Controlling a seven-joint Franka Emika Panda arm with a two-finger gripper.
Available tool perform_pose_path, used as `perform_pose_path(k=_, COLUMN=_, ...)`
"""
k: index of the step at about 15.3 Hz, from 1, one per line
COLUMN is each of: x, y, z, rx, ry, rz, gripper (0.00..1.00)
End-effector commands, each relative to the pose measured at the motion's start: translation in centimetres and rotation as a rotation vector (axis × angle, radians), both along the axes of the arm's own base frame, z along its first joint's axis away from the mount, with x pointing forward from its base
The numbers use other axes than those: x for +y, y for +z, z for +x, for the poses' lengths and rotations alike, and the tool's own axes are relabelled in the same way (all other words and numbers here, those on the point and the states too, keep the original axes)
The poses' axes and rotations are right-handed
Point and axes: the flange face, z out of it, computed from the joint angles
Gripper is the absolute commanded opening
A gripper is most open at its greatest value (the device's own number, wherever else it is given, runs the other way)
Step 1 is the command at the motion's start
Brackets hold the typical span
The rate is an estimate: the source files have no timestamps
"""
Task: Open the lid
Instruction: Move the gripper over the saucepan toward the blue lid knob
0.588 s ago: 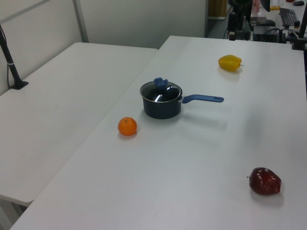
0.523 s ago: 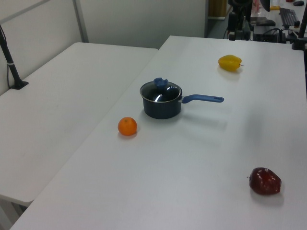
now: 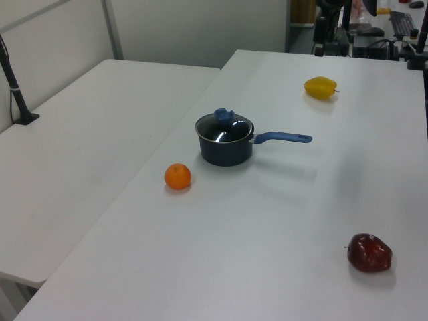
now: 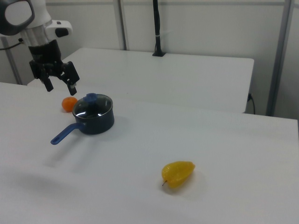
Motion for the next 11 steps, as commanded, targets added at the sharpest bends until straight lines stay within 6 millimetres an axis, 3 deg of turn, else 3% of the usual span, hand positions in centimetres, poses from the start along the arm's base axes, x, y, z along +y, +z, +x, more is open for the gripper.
perform_pose_path(k=1, x=2.8, y=0.2, z=1.1, rx=-0.114, ry=0.043, rz=0.049, gripper=1.00)
perform_pose_path(k=5, x=6.5, y=-2.4, z=5.0, rx=-0.268, ry=0.084, rz=0.097, gripper=1.00)
perform_pose_path(k=8, x=8.8, y=-6.2, z=7.7, rx=-0.334, ry=0.112, rz=0.110, gripper=1.00)
perform_pose_path(k=11, x=9.5, y=-10.1, z=10.3, rx=-0.416, ry=0.076, rz=0.129, gripper=1.00)
